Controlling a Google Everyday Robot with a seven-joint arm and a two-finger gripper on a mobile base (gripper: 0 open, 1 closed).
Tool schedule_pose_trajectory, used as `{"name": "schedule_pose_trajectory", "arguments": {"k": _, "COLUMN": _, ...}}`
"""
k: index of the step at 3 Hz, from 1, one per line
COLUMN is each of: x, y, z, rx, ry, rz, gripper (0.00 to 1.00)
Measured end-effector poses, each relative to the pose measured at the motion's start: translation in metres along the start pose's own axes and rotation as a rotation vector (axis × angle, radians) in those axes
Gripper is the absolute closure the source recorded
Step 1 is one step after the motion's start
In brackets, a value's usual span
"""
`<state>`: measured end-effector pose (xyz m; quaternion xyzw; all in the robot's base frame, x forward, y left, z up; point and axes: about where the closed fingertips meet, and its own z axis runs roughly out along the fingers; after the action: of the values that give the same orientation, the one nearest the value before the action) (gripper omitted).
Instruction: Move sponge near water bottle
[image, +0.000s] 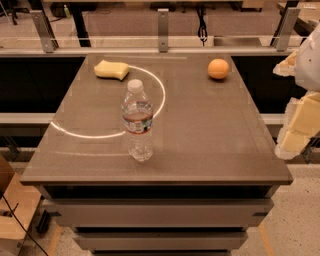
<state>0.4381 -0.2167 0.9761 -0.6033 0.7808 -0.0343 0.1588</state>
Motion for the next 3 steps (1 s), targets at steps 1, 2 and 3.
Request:
{"name": "schedule_pose_trajectory", "arguments": {"k": 1, "x": 0.000, "y": 0.000, "z": 0.000, "rx": 0.000, "ry": 0.000, "rz": 0.000, "gripper": 0.00}}
{"name": "schedule_pose_trajectory", "arguments": {"k": 2, "x": -0.005, "y": -0.003, "z": 0.000, "rx": 0.007, "ry": -0.027, "rz": -0.011, "gripper": 0.00}}
{"name": "schedule_pose_trajectory", "arguments": {"k": 3, "x": -0.023, "y": -0.014, "z": 0.009, "rx": -0.011, "ry": -0.130, "rz": -0.046, "gripper": 0.00}}
